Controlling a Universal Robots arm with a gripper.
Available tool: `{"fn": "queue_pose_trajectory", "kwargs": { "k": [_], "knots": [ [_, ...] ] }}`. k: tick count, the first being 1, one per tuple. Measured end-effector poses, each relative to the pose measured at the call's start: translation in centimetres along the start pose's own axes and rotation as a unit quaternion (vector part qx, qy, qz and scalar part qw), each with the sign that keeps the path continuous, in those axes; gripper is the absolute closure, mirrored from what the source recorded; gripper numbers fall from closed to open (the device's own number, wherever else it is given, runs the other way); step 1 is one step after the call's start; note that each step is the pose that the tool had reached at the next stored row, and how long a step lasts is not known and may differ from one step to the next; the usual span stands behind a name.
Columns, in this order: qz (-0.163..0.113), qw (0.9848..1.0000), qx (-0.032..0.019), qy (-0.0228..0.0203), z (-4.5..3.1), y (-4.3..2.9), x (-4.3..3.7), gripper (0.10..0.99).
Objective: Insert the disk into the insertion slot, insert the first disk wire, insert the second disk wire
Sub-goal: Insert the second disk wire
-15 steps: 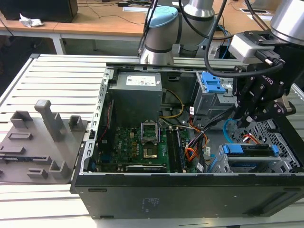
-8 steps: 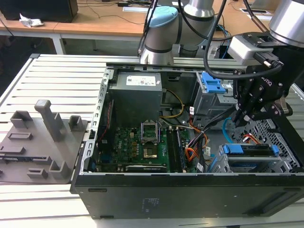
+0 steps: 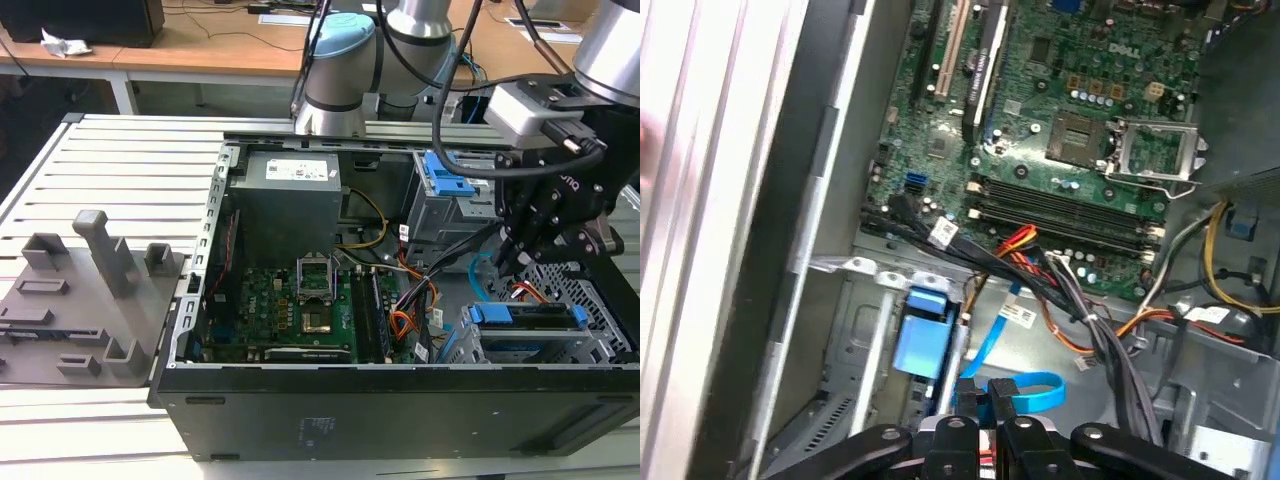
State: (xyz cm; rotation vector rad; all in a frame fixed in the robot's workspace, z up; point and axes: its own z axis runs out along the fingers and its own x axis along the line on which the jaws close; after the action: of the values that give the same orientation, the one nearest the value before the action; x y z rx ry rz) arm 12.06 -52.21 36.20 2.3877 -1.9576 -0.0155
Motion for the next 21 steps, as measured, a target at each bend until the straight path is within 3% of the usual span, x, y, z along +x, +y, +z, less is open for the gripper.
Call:
{"fn": "queue_pose_trajectory", "kwargs": {
  "k": [5, 8, 14, 21],
  "knots": [
    [0.0, 1.0, -0.0005, 0.0023, 0.79, 0.27, 1.92, 0.922],
    [0.0, 1.0, -0.0005, 0.0023, 1.44, -0.46, 2.18, 0.922],
    [0.02, 0.9998, -0.0012, 0.0019, 1.47, -0.94, 2.27, 0.922],
    [0.081, 0.9967, -0.003, -0.001, 1.54, -0.95, 2.27, 0.922]
  ]
}}
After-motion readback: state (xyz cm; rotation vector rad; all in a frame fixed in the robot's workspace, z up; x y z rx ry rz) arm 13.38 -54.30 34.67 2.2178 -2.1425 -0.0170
